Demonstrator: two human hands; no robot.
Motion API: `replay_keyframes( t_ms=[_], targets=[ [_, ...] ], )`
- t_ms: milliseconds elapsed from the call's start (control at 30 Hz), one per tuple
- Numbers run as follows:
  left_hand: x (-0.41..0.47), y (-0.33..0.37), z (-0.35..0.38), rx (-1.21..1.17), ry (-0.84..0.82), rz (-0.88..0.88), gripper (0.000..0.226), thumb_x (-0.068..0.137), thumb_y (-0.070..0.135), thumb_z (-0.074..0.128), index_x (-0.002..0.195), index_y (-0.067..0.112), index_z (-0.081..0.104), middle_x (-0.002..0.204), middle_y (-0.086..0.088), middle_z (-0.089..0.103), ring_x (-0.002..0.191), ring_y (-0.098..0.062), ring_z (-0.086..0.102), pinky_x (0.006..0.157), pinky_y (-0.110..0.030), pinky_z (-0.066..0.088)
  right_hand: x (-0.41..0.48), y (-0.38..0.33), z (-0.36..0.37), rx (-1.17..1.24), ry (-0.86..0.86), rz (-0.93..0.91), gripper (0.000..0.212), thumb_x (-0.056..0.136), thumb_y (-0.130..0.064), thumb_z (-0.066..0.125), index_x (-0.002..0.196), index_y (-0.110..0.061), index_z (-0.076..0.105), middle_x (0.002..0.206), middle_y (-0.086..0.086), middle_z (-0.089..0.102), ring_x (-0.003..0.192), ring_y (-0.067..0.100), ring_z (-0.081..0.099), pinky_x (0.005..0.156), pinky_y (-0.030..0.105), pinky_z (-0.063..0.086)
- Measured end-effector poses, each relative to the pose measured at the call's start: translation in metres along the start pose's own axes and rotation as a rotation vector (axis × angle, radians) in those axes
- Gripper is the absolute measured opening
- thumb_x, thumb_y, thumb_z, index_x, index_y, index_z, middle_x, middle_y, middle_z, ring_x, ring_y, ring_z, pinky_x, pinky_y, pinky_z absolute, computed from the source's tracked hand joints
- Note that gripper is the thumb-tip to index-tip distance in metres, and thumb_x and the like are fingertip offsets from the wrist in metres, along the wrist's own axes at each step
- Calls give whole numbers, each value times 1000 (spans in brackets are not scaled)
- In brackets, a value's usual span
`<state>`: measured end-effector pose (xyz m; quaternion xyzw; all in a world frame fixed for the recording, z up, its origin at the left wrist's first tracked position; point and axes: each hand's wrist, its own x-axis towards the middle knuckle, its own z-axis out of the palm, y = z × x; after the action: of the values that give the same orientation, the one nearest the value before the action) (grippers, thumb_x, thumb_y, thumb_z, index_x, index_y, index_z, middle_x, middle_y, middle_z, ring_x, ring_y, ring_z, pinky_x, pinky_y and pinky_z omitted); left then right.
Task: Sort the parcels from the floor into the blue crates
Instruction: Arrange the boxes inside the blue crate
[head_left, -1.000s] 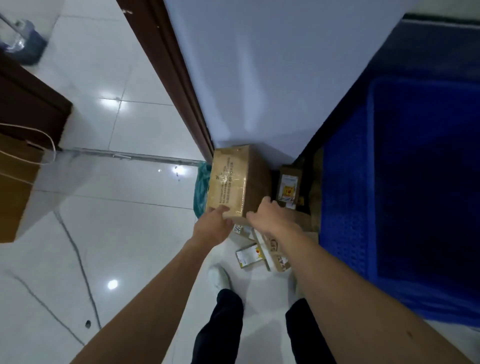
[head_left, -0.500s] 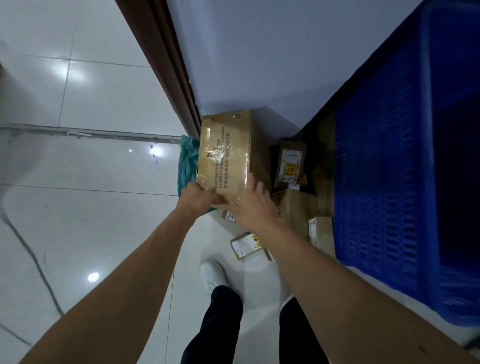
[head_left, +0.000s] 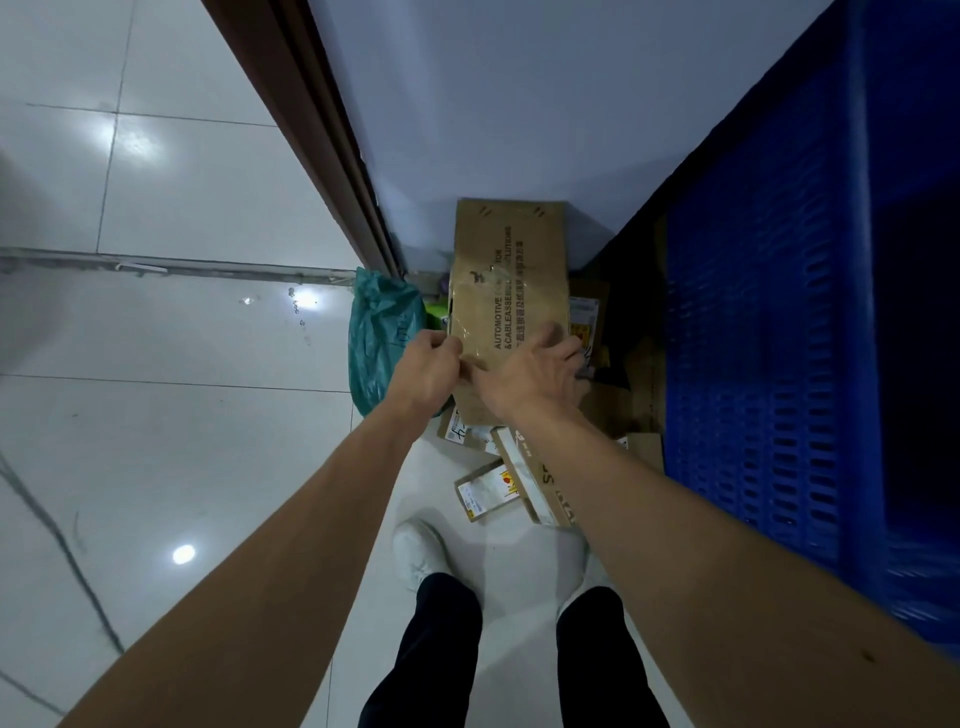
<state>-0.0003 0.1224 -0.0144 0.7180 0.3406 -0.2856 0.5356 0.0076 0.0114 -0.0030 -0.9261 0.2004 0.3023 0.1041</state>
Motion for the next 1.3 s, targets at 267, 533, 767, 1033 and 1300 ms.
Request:
replay_keyframes(
  t_ms=[267, 533, 767, 1033, 1300],
  targets=[
    [1, -14, 8, -62, -44, 15, 45, 79, 31, 36, 102, 26, 75, 94, 3, 77, 94, -16, 72, 93, -41, 55, 19, 5, -3, -122, -60, 107, 156, 48, -95, 63, 157, -8, -6, 158, 34, 5, 141, 50, 21, 109, 65, 31],
    [-14, -11, 14, -152, -84, 53, 42, 100, 18, 31, 124, 16, 65, 113, -2, 72, 103, -17, 69, 77, -21, 53, 25, 14, -12, -142, -23, 79, 154, 41, -94, 66, 156, -13, 2, 142, 27, 28, 127, 44, 37, 102, 56, 39],
    [-39, 12, 21, -166, -123, 87, 40, 100, 19, 34, 131, 20, 60, 120, -1, 66, 104, -17, 66, 89, -31, 54, 15, 23, -52, -130, -21, 77, 154, 38, -99, 59, 155, -11, 11, 140, 28, 32, 124, 45, 41, 103, 53, 38],
    [-111, 48, 34, -159, -159, 62, 40, 104, 28, 37, 138, 26, 57, 125, 1, 66, 105, -17, 66, 97, -40, 52, -21, 48, -145, -136, -111, 78, 158, 33, -99, 60, 157, -14, 12, 143, 26, 32, 126, 45, 41, 101, 50, 40],
    [-209, 82, 56, -110, -209, 47, 38, 101, 20, 50, 139, 21, 56, 121, -6, 65, 102, -20, 60, 88, -38, 46, -82, 87, -260, -116, -153, 54, 154, 35, -97, 61, 156, -10, 22, 148, 21, 30, 131, 42, 38, 104, 49, 40]
  ],
)
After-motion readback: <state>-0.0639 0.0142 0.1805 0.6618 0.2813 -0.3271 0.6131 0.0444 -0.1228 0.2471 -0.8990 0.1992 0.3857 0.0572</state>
